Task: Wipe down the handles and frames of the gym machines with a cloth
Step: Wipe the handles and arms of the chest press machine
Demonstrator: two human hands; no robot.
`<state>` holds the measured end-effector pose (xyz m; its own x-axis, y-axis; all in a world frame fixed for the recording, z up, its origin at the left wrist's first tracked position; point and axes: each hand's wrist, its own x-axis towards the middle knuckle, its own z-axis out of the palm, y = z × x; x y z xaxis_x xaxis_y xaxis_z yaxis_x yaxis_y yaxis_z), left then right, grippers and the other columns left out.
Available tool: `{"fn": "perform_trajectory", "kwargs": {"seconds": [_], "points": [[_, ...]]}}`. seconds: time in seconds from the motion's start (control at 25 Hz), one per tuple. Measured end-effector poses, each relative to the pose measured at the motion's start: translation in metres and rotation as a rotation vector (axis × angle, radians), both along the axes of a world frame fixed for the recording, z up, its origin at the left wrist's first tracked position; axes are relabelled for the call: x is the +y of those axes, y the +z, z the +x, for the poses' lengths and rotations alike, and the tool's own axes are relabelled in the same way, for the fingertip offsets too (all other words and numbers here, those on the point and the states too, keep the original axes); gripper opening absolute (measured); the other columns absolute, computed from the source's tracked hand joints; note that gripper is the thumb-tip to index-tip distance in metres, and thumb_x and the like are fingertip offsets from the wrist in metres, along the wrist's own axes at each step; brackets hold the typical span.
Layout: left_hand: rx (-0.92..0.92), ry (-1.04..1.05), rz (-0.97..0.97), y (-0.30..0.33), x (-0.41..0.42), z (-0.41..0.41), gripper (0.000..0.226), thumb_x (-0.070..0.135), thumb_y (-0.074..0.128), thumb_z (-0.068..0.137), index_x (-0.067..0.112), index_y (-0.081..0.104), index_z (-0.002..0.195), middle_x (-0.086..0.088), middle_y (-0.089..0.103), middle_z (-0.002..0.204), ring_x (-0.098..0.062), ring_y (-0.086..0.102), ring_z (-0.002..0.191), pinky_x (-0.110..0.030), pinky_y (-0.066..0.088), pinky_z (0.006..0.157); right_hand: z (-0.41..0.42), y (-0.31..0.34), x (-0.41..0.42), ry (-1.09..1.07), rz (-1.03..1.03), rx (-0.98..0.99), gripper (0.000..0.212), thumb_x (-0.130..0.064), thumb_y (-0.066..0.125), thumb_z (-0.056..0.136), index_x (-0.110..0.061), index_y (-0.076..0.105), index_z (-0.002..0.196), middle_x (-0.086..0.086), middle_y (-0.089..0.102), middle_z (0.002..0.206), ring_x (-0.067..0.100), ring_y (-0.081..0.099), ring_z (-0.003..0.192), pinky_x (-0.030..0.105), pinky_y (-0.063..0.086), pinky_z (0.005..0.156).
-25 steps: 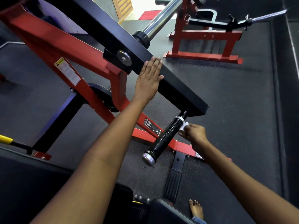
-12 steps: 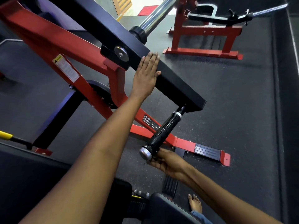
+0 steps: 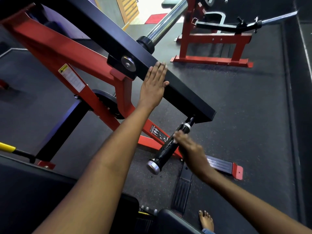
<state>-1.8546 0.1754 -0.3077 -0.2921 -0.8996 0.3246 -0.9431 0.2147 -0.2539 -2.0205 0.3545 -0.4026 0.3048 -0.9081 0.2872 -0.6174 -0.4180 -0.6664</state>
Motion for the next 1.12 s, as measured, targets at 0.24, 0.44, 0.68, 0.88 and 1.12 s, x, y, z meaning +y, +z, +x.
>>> {"fn": "perform_trajectory", "kwargs": {"seconds": [0.24,0.44,0.68,0.88,1.12], "points": [[0.0,0.005,-0.003,-0.001,0.0,0.0,0.056,0.034,0.015,0.103,0.008,0.01,0.153,-0.006,0.009,0.161,-0.02,0.002,0.149,-0.032,-0.012,0.117,0.006,0.02,0.007,0.315,-0.134,-0.078,0.028,-0.012,0.05,0.091,0.001,0.061,0.113,0.016,0.062,0.121,0.024,0.06,0.113,0.03,0.045,0.101],[0.014,0.007,0.005,-0.001,0.0,0.0,0.055,0.033,0.02,0.105,0.009,0.009,0.153,-0.006,0.007,0.161,-0.019,0.001,0.149,-0.031,-0.012,0.117,0.006,0.036,-0.054,0.123,0.106,0.336,0.023,-0.006,0.058,0.088,-0.006,0.064,0.11,0.011,0.066,0.11,0.025,0.063,0.1,0.033,0.049,0.092],[0.014,0.007,0.023,0.0,0.001,0.0,0.057,0.035,0.017,0.103,0.009,0.012,0.153,-0.005,0.011,0.161,-0.02,0.004,0.149,-0.03,-0.013,0.117,0.046,0.042,0.007,0.542,0.038,0.11,0.019,-0.009,0.05,0.091,-0.005,0.065,0.102,0.01,0.067,0.106,0.021,0.064,0.096,0.034,0.052,0.087],[0.018,0.011,0.038,0.004,0.001,-0.001,0.06,0.037,0.009,0.1,0.009,0.011,0.153,-0.005,0.009,0.161,-0.019,0.002,0.149,-0.031,-0.012,0.117,-0.017,0.004,0.025,0.629,-0.208,-0.013,0.03,-0.007,0.047,0.094,0.0,0.061,0.12,0.013,0.057,0.13,0.018,0.047,0.129,0.029,0.035,0.11],[0.025,0.009,0.032,0.004,0.002,-0.002,0.061,0.037,0.008,0.099,0.008,0.01,0.153,-0.005,0.008,0.161,-0.02,0.001,0.149,-0.031,-0.012,0.117,-0.033,0.002,0.031,-0.149,0.939,-0.924,0.025,0.007,0.05,0.09,-0.002,0.065,0.107,0.007,0.072,0.094,0.02,0.067,0.087,0.032,0.056,0.078]]}}
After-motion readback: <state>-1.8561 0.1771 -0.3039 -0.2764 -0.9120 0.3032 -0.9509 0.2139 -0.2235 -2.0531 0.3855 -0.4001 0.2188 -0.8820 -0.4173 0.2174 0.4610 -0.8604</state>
